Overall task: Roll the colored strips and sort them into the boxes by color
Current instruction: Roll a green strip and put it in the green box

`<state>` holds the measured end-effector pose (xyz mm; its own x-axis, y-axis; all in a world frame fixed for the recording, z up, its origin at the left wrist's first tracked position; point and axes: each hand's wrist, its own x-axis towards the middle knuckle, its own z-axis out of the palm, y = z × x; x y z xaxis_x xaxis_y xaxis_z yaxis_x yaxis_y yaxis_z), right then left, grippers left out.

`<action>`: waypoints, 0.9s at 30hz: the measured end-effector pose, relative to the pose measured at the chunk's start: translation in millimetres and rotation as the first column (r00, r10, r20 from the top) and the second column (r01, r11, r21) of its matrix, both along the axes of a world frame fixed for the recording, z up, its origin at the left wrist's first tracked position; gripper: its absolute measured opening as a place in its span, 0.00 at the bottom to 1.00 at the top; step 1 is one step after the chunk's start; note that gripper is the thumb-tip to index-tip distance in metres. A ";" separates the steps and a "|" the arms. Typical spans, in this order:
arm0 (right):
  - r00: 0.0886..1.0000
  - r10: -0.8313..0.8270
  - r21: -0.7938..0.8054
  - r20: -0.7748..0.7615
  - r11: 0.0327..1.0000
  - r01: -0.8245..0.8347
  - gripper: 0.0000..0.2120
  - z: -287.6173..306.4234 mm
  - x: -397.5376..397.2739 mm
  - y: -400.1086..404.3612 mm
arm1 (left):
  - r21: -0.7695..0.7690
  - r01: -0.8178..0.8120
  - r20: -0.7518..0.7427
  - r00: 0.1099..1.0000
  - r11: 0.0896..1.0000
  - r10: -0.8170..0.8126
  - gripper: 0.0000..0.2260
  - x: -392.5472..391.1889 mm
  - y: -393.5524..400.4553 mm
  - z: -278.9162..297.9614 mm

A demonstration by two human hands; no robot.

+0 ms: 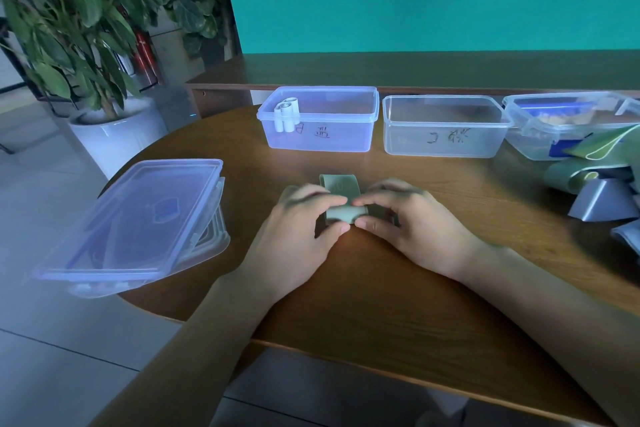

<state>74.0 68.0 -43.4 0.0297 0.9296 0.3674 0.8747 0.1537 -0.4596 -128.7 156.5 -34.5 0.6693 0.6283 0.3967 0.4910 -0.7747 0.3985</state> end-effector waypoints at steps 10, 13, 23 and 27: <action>0.998 -0.040 0.036 0.055 0.999 0.038 0.17 0.7 -1.9 5.3 | -0.047 -0.020 0.000 1.000 0.999 0.020 0.11 2.8 10.1 3.4; 0.999 -0.017 0.078 0.035 0.997 0.014 0.13 0.8 -2.0 9.7 | -0.059 -0.010 -0.001 1.000 0.998 0.010 0.14 3.6 12.7 2.9; 0.994 -0.069 0.016 0.089 0.998 0.068 0.20 0.4 5.7 25.9 | -0.043 -0.053 0.065 0.996 0.998 0.055 0.14 6.8 17.3 -1.0; 0.988 -0.083 -0.017 0.132 0.996 0.086 0.22 2.2 6.0 30.1 | -0.067 -0.071 0.024 0.997 0.995 0.073 0.12 5.8 22.2 -2.3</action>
<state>80.0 98.1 -41.2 0.0612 0.9338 0.3525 0.9371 0.0679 -0.3425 -122.8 178.7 -36.8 0.6111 0.7001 0.3694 0.5334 -0.7090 0.4613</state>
